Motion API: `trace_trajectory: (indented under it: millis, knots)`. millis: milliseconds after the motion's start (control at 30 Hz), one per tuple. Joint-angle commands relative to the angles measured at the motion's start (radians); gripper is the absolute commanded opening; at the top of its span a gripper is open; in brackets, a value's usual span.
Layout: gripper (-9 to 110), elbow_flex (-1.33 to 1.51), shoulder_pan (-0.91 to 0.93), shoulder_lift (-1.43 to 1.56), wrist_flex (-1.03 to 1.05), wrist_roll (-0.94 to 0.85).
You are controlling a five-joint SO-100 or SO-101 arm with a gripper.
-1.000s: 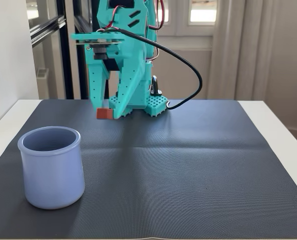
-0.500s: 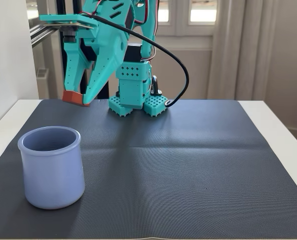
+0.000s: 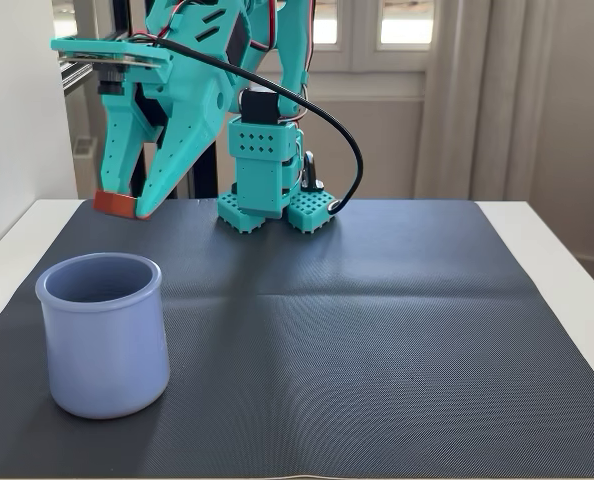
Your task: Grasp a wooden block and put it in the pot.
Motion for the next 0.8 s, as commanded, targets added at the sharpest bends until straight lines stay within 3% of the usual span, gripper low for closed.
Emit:
trace_trajectory:
  millis: [0, 400, 600, 767]
  knots:
    - [2, -0.08, 0.003, -0.025, -0.009, -0.006]
    - [2, -0.189, 0.011, -0.156, -0.009, -0.041]
    - [15, -0.187, 0.026, -0.156, -0.006, -0.069]
    - [13, -0.187, 0.025, -0.155, -0.008, -0.075]
